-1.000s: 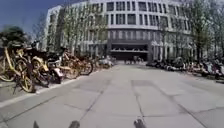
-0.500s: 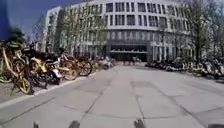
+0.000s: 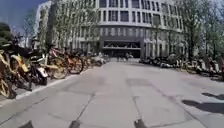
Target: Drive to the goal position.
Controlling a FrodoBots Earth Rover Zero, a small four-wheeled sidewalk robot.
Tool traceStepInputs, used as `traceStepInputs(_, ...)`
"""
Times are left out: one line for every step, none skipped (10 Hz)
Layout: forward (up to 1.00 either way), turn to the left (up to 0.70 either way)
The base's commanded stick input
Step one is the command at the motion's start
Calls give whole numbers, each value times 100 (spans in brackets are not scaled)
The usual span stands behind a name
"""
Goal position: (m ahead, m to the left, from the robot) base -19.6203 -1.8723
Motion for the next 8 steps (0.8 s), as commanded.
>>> traceStepInputs(85, -34)
traceStepInputs(85, -34)
traceStepInputs(85, -34)
traceStepInputs(85, -28)
traceStepInputs(79, -4)
traceStepInputs(26, -1)
traceStepInputs(0, 0)
traceStepInputs(0, 0)
